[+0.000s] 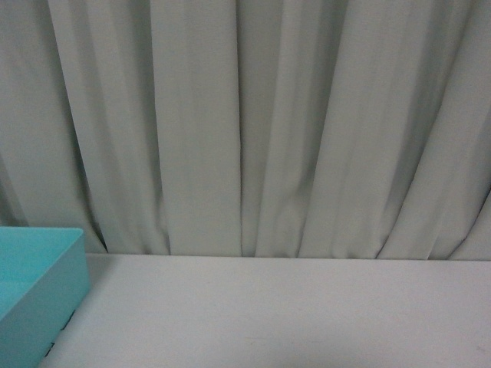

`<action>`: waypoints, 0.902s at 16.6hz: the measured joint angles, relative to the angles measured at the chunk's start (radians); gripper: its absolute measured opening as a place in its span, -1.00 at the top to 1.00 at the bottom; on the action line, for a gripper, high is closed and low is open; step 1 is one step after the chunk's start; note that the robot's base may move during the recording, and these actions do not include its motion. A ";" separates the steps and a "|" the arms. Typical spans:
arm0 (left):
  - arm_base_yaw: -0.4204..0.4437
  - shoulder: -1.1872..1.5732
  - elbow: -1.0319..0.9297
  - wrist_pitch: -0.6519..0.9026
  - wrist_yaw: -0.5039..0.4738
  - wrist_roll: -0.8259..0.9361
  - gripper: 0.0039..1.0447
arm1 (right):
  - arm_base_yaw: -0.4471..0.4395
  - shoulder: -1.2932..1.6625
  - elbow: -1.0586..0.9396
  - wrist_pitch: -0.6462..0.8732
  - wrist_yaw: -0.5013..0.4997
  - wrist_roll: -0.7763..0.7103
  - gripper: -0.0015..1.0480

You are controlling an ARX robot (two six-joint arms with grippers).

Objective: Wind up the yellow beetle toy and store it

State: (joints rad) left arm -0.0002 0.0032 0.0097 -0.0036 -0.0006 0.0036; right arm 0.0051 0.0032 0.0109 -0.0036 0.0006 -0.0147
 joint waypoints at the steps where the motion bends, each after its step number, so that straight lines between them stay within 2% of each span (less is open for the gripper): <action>1: 0.000 0.000 0.000 0.000 0.000 -0.001 0.77 | 0.000 0.000 0.000 0.000 0.000 0.000 -0.87; 5: 0.000 0.000 0.000 0.000 0.000 -0.001 -0.12 | 0.000 0.000 0.000 0.000 0.000 0.000 -0.87; 6: 0.000 0.000 0.000 0.000 0.000 -0.001 -0.40 | 0.000 0.000 0.000 0.000 0.000 0.000 -0.87; 12: 0.000 0.000 0.000 0.000 0.000 -0.001 -0.70 | 0.000 0.000 0.000 0.000 0.000 0.000 -0.87; 14: 0.000 0.000 0.000 0.000 0.000 0.000 -0.91 | 0.000 0.000 0.000 0.000 0.000 0.000 -0.87; 15: 0.000 0.000 0.000 0.000 0.000 0.000 -0.86 | 0.000 0.000 0.000 0.000 0.000 0.000 -0.87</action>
State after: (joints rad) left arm -0.0002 0.0032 0.0097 -0.0036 -0.0006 0.0032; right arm 0.0051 0.0032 0.0109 -0.0036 0.0006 -0.0143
